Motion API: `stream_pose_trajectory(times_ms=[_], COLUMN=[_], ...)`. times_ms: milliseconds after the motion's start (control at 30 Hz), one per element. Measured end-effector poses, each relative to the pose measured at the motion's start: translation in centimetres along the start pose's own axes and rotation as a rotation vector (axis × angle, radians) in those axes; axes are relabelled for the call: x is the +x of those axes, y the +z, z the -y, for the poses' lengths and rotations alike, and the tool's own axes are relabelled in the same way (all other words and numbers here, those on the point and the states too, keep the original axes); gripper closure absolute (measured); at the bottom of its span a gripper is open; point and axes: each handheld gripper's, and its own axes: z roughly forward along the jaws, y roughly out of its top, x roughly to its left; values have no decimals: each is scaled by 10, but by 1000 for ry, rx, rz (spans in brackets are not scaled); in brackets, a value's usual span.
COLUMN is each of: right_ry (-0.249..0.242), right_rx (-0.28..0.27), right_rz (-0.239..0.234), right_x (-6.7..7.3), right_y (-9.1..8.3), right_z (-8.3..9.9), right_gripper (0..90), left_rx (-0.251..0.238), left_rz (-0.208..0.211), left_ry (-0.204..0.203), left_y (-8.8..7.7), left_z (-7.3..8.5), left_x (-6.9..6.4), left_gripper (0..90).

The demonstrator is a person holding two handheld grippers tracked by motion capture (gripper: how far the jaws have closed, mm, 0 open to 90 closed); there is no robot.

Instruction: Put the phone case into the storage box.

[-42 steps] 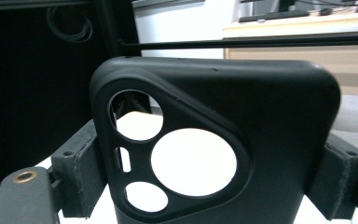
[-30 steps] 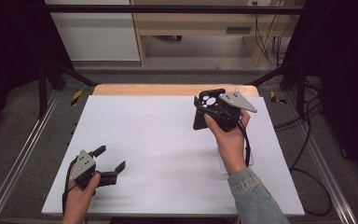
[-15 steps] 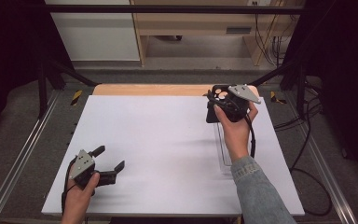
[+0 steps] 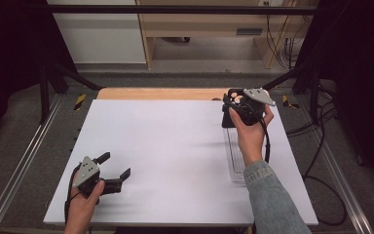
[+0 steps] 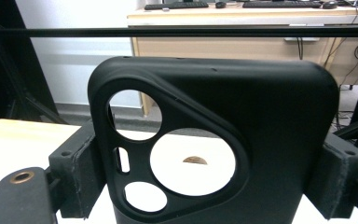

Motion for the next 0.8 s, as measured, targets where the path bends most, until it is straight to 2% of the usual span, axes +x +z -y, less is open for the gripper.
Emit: stream_pose_trajectory(times_ms=[800], right_ry=[12], right_rx=[6], right_rz=[26], right_x=[-11], right_y=[7], right_z=[5], right_gripper=[145], left_rx=[1], left_rz=[-1], left_ry=[-1], left_y=[0], left_z=[0], left_x=[1], left_gripper=[44])
